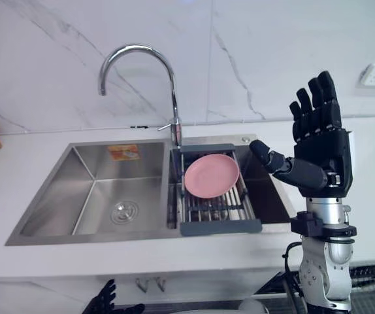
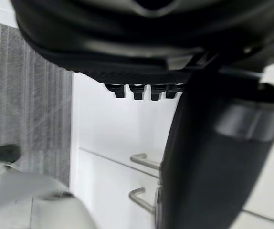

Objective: Walk over to the sink, pick up the cup, carry it to the dishwasher, place the cup inside the dishwasher, then close the dishwasher door

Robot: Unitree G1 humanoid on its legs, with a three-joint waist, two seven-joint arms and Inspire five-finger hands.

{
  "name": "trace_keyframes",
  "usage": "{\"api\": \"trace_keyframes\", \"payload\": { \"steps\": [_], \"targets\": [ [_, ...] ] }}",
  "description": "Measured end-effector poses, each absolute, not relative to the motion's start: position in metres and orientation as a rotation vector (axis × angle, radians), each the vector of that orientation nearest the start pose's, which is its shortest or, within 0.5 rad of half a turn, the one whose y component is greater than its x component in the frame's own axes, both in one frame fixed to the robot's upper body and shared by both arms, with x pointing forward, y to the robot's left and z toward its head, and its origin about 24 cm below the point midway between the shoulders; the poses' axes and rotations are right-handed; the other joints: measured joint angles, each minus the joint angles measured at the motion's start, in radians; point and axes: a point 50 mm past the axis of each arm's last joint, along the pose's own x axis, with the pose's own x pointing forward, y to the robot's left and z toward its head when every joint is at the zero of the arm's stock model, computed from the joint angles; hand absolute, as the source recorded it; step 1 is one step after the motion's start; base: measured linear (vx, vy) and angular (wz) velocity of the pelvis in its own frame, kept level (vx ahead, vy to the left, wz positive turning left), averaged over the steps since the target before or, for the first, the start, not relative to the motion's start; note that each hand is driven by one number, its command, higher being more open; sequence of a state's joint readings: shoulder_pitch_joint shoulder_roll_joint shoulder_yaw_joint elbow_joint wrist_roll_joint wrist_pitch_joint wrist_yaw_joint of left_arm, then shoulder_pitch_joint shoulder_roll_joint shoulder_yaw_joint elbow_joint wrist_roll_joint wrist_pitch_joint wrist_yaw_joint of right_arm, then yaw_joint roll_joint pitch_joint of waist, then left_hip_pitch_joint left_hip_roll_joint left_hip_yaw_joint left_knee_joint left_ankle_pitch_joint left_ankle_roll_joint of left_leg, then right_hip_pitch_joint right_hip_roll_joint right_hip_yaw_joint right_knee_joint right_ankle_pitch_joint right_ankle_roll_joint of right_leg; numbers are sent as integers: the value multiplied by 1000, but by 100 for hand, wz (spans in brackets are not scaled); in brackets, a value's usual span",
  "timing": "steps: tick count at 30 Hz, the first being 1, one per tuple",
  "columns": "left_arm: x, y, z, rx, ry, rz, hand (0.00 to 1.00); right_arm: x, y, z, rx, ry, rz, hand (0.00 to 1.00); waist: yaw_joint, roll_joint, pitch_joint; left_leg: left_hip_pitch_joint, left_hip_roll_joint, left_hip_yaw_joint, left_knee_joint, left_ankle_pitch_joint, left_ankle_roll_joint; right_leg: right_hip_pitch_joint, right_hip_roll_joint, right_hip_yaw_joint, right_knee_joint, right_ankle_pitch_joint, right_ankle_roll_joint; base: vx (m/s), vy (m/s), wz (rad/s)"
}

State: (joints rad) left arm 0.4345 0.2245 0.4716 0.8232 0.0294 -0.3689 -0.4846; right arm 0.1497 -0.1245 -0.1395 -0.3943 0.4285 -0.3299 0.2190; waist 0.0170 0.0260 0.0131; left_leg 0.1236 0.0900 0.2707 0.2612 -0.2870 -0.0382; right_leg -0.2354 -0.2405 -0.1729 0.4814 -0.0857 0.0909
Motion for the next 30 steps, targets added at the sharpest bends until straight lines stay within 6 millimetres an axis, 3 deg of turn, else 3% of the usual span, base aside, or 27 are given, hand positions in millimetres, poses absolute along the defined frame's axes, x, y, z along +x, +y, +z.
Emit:
{"api": "trace_keyframes", "payload": {
  "steps": [2,3,6,12,16,20,22,25,27,30],
  "targets": [
    [10,297,-110,16,820,160,100,199,-204,134,152,-624,78,100,-2,30,11,7,51,-20,-25,5,-18,75,66,-38,-151,9,11,180,-247,-6],
    [5,300,-109,15,817,186,100,199,-207,133,137,-614,77,100,-3,44,14,14,80,-26,-38,12,-26,110,104,-45,-226,42,0,125,-167,-19],
    [-10,308,-106,17,811,253,100,199,-217,135,102,-614,75,100,5,54,20,36,108,-45,-74,37,-50,182,164,-37,-391,120,-11,84,-102,-26],
    [-17,325,-97,95,796,223,100,200,-220,136,107,-621,101,100,2,50,19,13,69,-73,-84,70,-50,232,157,-22,-568,223,-7,-3,-3,-8],
    [-17,344,-83,169,778,172,100,203,-224,128,111,-578,94,100,-2,49,20,10,51,-80,-101,107,-51,226,140,-26,-573,227,-9,-57,-12,5],
    [-6,344,-83,107,733,239,100,201,-230,131,103,-590,82,100,-3,54,20,11,49,-85,-148,128,-46,204,142,-28,-574,237,-15,-68,-39,4],
    [4,338,-90,8,731,362,100,199,-233,134,123,-603,70,100,0,55,20,8,53,-95,-162,128,-46,203,146,-40,-574,244,-18,-86,-23,16],
    [22,315,-116,-190,861,518,100,193,-224,148,146,-649,79,100,4,45,26,6,52,-99,-187,125,-45,199,143,-61,-575,248,-18,-135,-7,15],
    [21,293,-131,-261,970,524,100,188,-217,158,170,-694,86,100,0,35,31,-4,51,-96,-183,105,-35,193,140,-65,-575,246,-16,-139,2,4],
    [3,238,-159,-361,1252,451,100,182,-207,172,176,-750,101,100,-2,31,24,-21,49,-92,-176,96,-22,182,136,-67,-575,248,-16,-45,7,0]
  ]
}}
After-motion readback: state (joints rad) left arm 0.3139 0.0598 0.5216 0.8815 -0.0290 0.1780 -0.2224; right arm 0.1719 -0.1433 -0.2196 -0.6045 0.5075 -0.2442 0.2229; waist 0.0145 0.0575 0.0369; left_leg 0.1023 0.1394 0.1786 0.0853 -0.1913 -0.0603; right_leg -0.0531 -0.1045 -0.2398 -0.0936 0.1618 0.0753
